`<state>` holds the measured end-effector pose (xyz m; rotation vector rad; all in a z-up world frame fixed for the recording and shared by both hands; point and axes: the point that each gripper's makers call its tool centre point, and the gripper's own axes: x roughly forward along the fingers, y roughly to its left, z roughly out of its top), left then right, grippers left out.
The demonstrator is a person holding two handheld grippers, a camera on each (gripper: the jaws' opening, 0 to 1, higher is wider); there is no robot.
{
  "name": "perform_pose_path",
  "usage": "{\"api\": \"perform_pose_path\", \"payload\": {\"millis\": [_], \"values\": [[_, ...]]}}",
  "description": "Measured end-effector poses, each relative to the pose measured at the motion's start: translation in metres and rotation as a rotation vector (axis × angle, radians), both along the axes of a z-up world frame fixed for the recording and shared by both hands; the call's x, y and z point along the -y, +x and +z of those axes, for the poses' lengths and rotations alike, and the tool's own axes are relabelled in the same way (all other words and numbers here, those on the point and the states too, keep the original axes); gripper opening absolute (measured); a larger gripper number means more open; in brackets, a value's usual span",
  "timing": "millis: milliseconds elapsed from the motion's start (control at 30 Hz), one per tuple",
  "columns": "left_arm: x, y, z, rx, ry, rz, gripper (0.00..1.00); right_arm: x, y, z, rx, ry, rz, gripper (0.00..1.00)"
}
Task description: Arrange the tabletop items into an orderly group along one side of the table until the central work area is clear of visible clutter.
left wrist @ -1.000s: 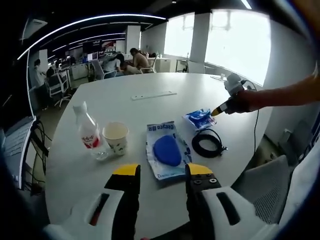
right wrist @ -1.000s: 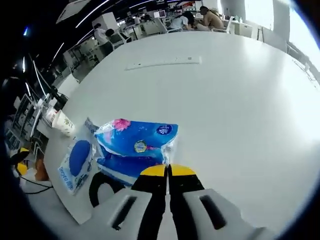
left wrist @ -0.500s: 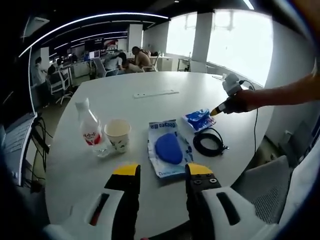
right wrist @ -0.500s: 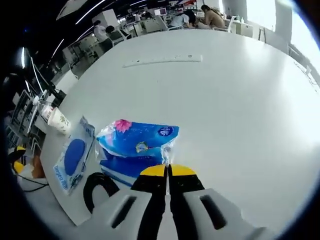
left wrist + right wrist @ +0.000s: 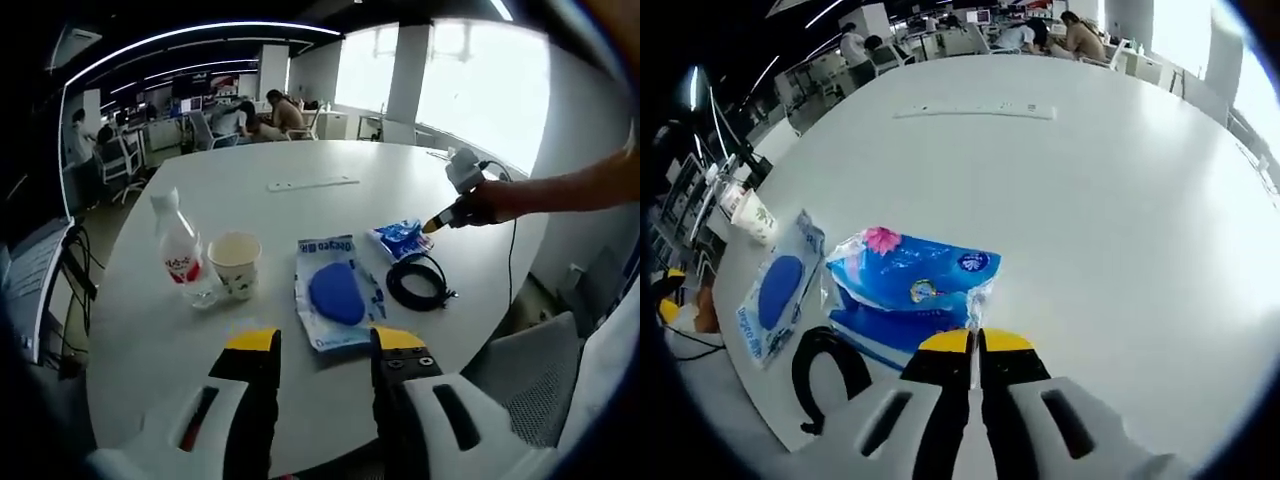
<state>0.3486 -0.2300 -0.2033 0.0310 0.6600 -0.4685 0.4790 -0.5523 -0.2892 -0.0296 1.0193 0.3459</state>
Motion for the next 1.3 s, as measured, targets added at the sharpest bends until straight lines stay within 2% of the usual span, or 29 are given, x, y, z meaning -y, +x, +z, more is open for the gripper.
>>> {"api": "perform_pose_path", "payload": {"millis": [667, 933, 1300], "values": [[0.003, -0.004, -0.005, -0.011, -0.009, -0.003, 0.34, 0.009, -0.001, 0.000, 0.012, -0.011, 0.012, 0.02], [0.002, -0.008, -0.010, -0.021, -0.013, -0.004, 0.34, 0.010, -0.008, 0.001, 0.009, -0.022, 0.036, 0.06], [0.005, -0.009, -0.016, -0.029, -0.021, -0.009, 0.34, 0.023, 0.000, -0.015, 0.001, -0.028, 0.030, 0.05]]}}
